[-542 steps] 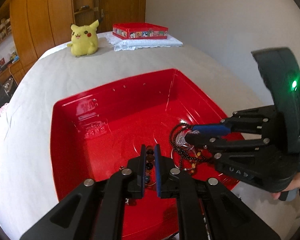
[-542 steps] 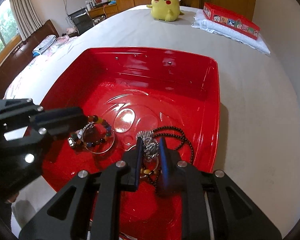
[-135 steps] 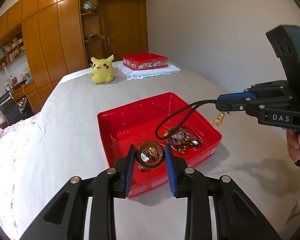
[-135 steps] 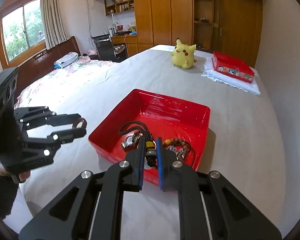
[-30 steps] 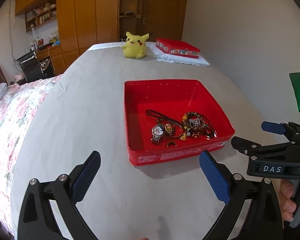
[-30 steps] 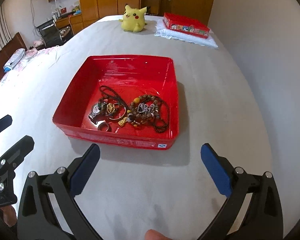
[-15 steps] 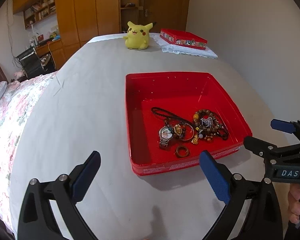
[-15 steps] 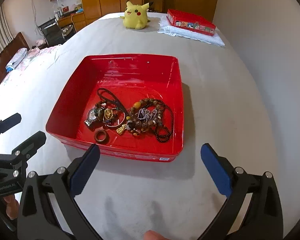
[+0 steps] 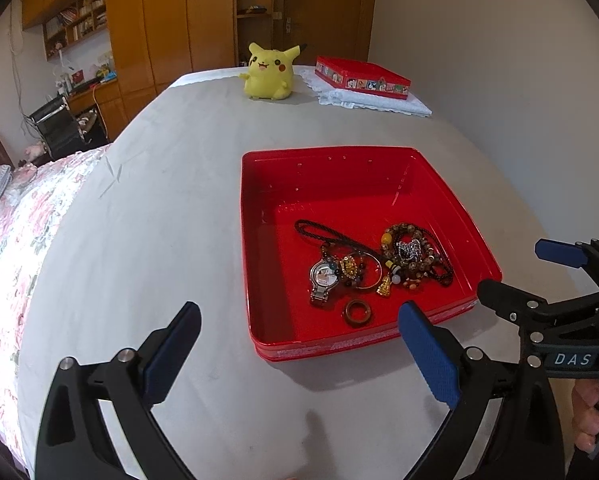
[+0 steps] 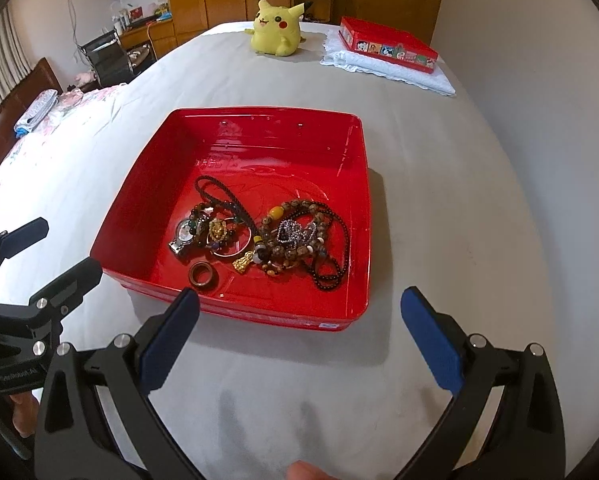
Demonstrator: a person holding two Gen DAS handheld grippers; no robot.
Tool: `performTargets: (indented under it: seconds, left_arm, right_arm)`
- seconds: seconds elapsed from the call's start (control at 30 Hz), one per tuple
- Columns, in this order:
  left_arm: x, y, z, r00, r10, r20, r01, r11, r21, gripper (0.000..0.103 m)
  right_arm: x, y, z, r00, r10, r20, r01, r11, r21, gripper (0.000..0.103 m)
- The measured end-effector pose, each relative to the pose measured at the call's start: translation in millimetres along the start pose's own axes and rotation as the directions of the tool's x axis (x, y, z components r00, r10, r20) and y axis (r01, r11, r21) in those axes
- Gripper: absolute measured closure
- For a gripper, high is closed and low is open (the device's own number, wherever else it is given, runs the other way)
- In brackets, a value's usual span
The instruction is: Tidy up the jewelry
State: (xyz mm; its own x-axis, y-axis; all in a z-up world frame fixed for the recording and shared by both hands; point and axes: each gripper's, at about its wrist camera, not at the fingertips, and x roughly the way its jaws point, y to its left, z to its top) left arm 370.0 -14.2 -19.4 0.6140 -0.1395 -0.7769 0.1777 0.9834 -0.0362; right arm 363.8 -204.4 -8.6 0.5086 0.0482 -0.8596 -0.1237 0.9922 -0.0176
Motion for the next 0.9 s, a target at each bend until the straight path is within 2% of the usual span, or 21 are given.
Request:
performTargets:
  seconds: [0.9]
  left_arm:
    - [1.8, -1.9, 3.0, 1.000, 0.016, 0.009, -0.016, 1.000, 0.000, 0.005]
  right_arm:
    - [5.0, -1.9, -2.3, 1.000, -0.003, -0.013, 0.003, 1.000, 0.004, 0.003]
